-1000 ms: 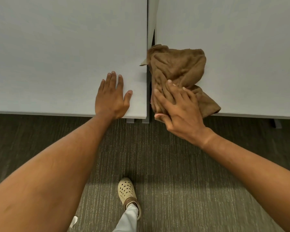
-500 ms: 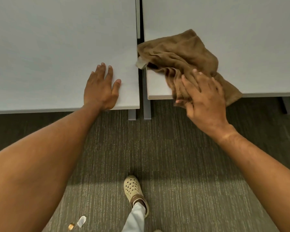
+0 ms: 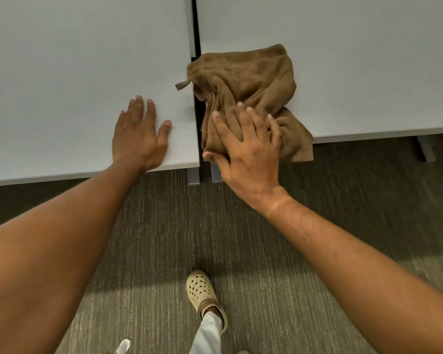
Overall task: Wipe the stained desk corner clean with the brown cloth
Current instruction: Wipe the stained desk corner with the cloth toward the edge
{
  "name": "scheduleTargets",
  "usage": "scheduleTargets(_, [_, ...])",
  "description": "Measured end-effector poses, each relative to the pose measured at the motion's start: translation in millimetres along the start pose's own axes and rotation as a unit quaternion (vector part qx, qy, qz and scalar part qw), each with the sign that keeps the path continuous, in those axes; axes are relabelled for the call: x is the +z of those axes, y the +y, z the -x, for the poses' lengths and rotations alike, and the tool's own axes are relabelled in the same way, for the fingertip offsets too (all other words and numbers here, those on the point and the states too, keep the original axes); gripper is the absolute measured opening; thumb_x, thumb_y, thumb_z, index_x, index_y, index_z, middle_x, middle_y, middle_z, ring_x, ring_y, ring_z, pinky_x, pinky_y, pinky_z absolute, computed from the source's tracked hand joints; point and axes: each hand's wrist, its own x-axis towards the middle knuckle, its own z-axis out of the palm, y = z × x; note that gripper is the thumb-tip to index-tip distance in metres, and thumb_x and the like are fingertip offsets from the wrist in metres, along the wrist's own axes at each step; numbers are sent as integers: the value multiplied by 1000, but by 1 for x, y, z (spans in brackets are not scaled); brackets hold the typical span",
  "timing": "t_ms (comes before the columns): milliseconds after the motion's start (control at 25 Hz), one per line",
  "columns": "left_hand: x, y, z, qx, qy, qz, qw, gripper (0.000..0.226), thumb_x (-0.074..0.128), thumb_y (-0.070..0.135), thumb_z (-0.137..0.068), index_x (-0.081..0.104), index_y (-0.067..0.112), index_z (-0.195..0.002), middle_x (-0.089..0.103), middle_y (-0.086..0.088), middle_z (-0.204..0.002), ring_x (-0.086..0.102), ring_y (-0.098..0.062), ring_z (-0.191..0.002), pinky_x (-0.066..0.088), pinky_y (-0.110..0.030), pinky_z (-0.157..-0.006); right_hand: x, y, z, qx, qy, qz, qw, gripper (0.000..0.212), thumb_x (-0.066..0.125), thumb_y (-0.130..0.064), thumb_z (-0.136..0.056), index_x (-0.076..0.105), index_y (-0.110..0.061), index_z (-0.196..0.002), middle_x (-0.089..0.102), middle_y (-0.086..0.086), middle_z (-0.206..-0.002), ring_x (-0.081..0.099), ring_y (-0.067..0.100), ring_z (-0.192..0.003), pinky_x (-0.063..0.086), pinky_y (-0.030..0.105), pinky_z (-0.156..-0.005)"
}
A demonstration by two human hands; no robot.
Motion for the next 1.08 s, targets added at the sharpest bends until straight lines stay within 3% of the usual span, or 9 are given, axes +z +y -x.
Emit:
scheduleTargets(160, [2, -6, -1, 13, 10, 10, 1000, 73, 15, 58, -99, 15, 12, -155, 10, -14, -165, 7, -29, -152, 9, -45, -122, 4, 8, -1, -34, 21, 3, 999, 66, 49, -63, -88, 47, -27, -142, 49, 15, -147, 45, 32, -136, 28, 53, -113])
scheduleTargets(280, [1, -7, 0, 19, 9, 17, 1000, 70, 15, 56, -100, 16, 13, -155, 11, -13, -165, 8, -28, -152, 10, -46, -122, 0, 44, 6, -49, 36, 5, 998, 59, 52, -52, -90, 48, -25, -142, 49, 14, -147, 44, 32, -137, 29, 53, -113])
scheduleTargets(480, [-3, -4, 2, 18, 5, 21, 1000, 67, 17, 52, -102, 17, 11, -155, 10, -15, -165, 8, -28, -152, 10, -45, -123, -12, 130, 26, 18, 22, 22, 999, 58, 56, -34, -90, 40, -25, -145, 40, 11, -154, 35, 29, -143, 18, 51, -119])
scheduleTargets(600, [-4, -2, 1, 16, 8, 23, 1000, 69, 17, 53, -101, 17, 10, -155, 11, -16, -165, 9, -29, -152, 11, -46, -123, -16, 147, 31, 50, 21, 12, 998, 61, 61, -29, -87, 42, -25, -145, 39, 11, -154, 33, 30, -143, 20, 52, -118])
scheduleTargets(800, [-3, 2, 0, 2, -2, 16, 1000, 73, 16, 57, -99, 12, 10, -156, 7, -16, -165, 5, -28, -153, 7, -44, -124, -17, 120, 23, 34, 21, -15, 999, 63, 61, -50, -88, 45, -27, -144, 47, 12, -148, 40, 31, -135, 27, 50, -111])
scheduleTargets(1080, [-3, 3, 1, -3, -6, 13, 1000, 74, 15, 57, -99, 10, 11, -156, 5, -14, -166, 2, -26, -153, 4, -42, -124, -5, 23, 10, 33, 8, 4, 999, 65, 50, -60, -87, 45, -30, -145, 47, 15, -146, 44, 32, -132, 27, 45, -102])
